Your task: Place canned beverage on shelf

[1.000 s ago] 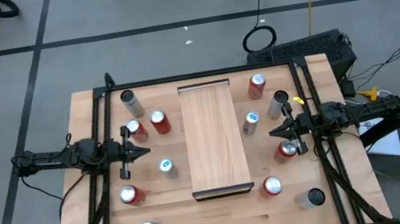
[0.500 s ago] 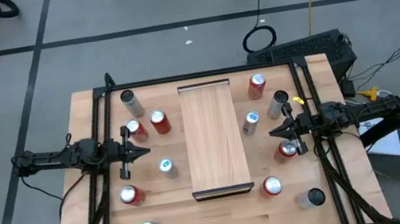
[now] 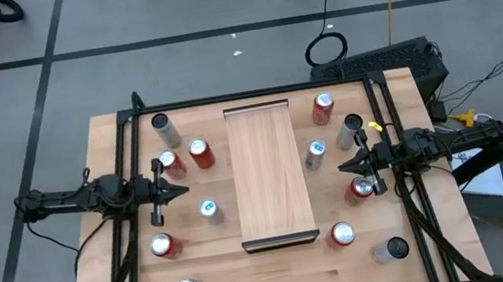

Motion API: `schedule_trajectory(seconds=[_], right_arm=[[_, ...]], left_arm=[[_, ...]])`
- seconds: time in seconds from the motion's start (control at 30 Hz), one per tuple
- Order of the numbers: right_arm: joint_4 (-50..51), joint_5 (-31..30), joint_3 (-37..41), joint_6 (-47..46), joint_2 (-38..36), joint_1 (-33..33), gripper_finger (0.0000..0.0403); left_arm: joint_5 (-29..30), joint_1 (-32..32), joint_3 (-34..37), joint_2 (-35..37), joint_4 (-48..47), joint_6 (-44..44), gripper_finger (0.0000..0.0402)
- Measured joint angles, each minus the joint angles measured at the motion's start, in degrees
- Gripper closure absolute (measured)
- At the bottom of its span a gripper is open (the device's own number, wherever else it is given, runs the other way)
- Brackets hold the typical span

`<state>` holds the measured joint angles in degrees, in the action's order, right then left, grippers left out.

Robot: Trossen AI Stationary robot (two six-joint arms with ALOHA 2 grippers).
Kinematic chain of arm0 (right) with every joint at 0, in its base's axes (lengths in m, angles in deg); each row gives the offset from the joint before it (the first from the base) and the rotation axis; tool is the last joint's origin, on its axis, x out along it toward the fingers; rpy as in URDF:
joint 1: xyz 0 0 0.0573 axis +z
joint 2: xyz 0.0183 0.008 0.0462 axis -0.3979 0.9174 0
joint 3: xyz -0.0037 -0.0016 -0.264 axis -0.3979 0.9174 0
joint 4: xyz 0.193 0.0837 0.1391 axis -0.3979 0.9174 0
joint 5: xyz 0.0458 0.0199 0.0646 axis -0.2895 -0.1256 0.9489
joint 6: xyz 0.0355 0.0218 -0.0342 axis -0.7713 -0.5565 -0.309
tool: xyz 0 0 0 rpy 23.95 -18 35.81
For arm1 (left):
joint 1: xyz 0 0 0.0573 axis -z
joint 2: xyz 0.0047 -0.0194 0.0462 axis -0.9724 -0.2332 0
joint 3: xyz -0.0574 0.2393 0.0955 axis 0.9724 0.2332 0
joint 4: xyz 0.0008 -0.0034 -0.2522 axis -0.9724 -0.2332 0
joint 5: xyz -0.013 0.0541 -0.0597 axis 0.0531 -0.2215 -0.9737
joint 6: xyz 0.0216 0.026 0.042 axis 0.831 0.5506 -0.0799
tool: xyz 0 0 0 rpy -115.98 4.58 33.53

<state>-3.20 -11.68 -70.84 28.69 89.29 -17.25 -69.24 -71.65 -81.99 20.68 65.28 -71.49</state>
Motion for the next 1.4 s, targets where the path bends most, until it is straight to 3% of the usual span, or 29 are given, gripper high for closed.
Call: schedule_trajectory(seconds=[0.93, 1.4], right_arm=[[0.62, 0.17, 0.0, 1.27, 0.0, 0.0, 0.0403], [-0.44, -0.45, 0.0, -7.94, 0.01, 0.0, 0.0403]], left_arm=[[0.0, 0.02, 0.0, -0.01, 0.01, 0.0, 0.0402], [0.3, 0.02, -0.02, 0.0, 0.06, 0.15, 0.0402]])
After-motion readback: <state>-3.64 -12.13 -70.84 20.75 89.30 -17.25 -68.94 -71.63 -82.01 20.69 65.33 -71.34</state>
